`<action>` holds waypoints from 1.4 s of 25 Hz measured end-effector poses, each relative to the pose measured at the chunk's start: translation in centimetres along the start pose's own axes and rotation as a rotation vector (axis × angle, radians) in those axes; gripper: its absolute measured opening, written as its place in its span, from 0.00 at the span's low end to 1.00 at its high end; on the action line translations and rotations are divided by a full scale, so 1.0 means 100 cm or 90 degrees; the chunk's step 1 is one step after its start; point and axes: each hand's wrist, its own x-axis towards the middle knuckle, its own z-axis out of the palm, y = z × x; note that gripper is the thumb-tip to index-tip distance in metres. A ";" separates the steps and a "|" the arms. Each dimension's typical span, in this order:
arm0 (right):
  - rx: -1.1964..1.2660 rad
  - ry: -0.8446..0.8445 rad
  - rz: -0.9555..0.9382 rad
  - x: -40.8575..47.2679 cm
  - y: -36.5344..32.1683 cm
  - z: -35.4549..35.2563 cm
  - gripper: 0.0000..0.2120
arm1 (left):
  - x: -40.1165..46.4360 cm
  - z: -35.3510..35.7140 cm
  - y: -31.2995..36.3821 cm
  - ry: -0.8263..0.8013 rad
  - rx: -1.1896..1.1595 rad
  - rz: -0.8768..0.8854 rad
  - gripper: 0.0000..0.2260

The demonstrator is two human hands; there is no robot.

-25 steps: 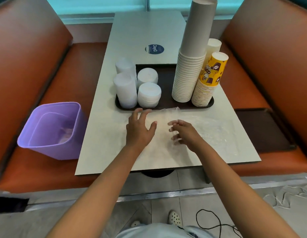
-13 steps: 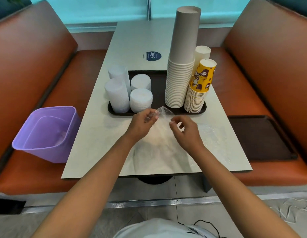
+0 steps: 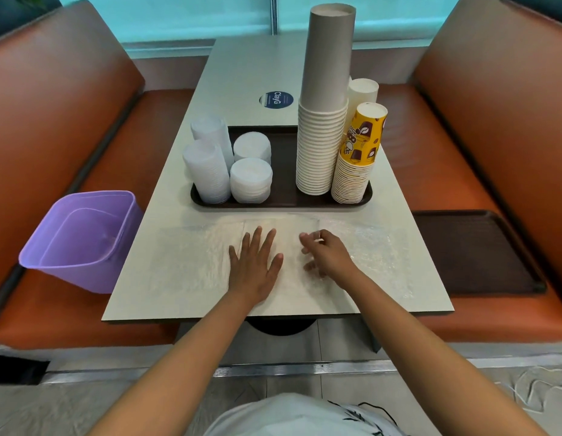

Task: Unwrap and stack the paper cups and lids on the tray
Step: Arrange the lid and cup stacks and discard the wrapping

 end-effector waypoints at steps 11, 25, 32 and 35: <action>0.010 0.032 0.026 0.019 -0.001 -0.021 0.15 | -0.001 -0.002 -0.002 -0.033 0.103 -0.028 0.27; 0.478 0.206 0.257 0.045 -0.021 -0.017 0.06 | 0.000 0.002 -0.008 -0.026 0.099 -0.017 0.28; 0.079 0.074 0.181 0.042 -0.035 -0.022 0.09 | 0.002 -0.001 -0.006 -0.023 0.091 -0.008 0.28; 0.262 0.239 0.118 0.053 -0.033 -0.035 0.05 | 0.001 0.000 -0.007 -0.030 0.085 -0.009 0.28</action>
